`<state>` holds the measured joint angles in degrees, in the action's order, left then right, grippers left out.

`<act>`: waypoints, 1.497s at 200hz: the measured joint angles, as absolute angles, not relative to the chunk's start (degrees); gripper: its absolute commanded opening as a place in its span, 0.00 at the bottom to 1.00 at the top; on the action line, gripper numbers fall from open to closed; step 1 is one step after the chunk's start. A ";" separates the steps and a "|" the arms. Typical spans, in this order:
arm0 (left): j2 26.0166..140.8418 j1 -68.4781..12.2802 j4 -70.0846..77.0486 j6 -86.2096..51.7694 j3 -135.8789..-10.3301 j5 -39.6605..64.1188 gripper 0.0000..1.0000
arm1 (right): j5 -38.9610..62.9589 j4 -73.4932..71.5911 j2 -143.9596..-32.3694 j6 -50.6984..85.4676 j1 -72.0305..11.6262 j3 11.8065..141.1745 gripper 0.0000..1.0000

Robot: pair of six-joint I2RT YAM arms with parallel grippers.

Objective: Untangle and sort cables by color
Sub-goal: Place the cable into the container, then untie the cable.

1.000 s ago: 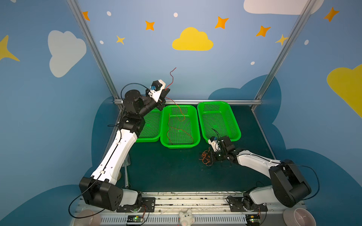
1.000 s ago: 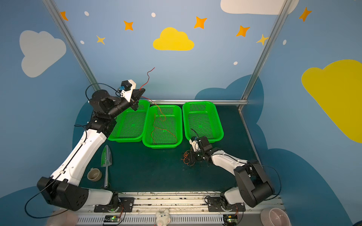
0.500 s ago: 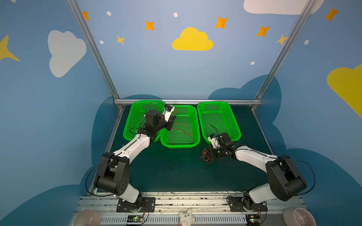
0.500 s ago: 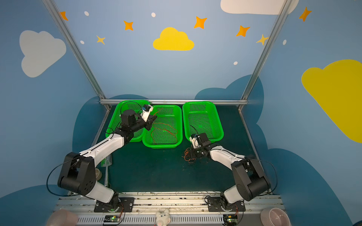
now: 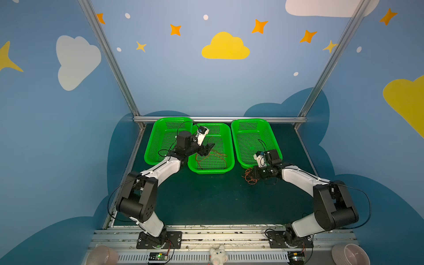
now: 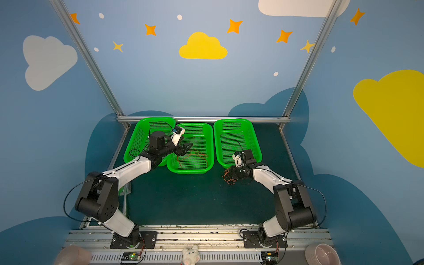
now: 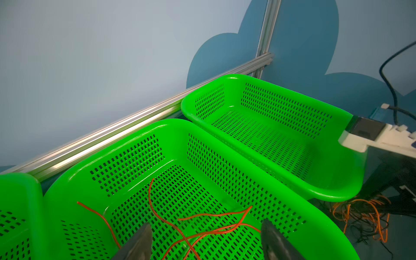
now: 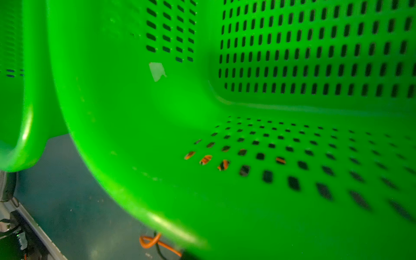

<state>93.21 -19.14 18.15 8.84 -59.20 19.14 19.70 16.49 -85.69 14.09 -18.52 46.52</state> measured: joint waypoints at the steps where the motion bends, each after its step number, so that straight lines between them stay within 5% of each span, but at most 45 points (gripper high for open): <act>1: 93.12 -19.31 17.89 9.08 -59.24 18.96 0.79 | 19.79 16.53 -85.56 14.09 -18.52 46.52 0.00; 39: 88.27 -24.47 14.09 14.94 -59.33 18.02 0.84 | 23.44 17.91 -80.20 14.35 -18.59 44.95 0.00; 185: 78.65 -43.48 23.18 19.97 -38.76 21.23 0.76 | 36.73 17.63 -69.28 23.46 -15.81 45.95 0.00; 243: 86.11 -49.21 31.88 21.26 -38.74 20.34 0.72 | 39.68 16.36 -69.21 28.38 -15.18 49.06 0.00; 299: 95.37 -54.19 42.15 24.71 -39.44 7.99 0.67 | 41.17 15.77 -68.10 32.18 -15.18 49.32 0.00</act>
